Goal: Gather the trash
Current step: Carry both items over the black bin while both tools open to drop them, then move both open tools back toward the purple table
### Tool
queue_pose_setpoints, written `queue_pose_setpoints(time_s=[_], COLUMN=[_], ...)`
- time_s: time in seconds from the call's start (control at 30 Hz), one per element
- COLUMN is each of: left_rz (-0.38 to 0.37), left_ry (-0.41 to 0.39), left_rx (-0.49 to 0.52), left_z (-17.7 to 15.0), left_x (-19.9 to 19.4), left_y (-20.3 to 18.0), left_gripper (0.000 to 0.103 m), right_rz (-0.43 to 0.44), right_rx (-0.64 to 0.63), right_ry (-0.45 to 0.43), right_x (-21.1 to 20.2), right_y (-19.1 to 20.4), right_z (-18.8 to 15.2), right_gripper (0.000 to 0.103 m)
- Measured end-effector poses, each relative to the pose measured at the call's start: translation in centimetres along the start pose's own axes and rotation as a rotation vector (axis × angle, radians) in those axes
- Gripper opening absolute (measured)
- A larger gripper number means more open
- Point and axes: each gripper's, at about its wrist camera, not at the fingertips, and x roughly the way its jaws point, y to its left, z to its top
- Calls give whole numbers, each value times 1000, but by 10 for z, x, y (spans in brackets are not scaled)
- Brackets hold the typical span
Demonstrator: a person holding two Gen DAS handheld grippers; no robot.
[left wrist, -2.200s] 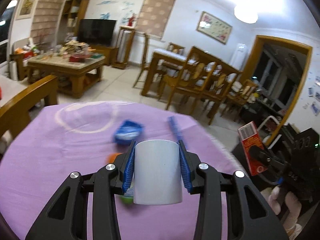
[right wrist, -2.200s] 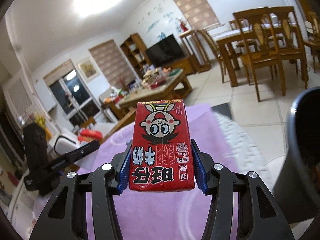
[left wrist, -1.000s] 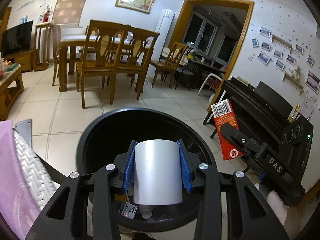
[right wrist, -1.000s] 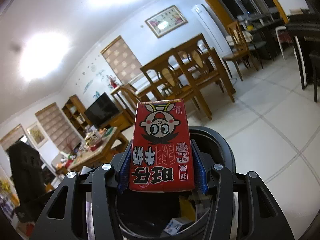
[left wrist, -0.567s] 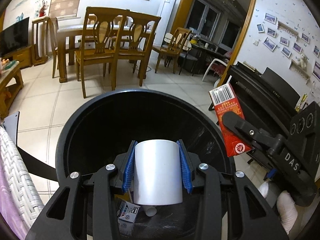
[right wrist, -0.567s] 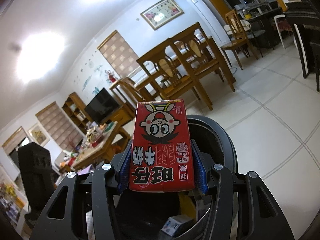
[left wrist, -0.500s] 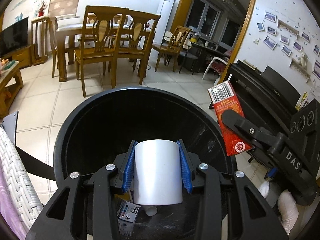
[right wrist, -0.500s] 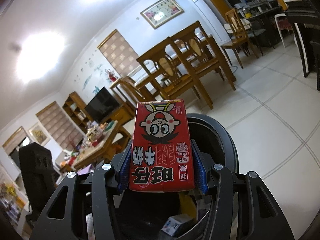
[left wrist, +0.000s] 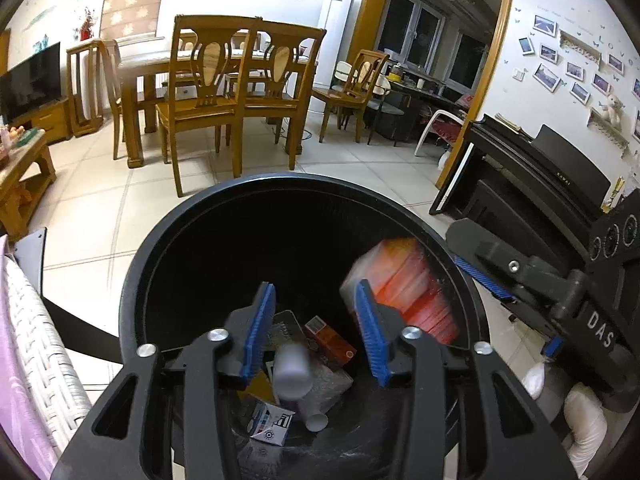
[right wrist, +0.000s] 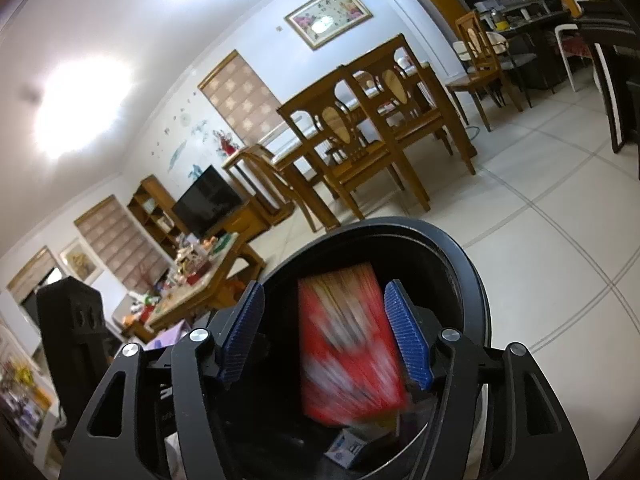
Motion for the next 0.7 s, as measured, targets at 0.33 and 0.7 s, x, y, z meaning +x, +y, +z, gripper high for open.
queue_pose_setpoints(time_s=[0.33,0.7], left_rz=[117,209], left_ry=[-68,-143], left_rx=[100,143], left_z=[-5,-17], left_x=[-33,-94], left_y=[-16,-21], left_gripper=[91,98], right_rz=[25,114], right_rx=[29,46], right_ry=[-27,5], right_x=[-6,-15], right_y=[-4,14], right_z=[-8,-18], right_gripper=[75,89])
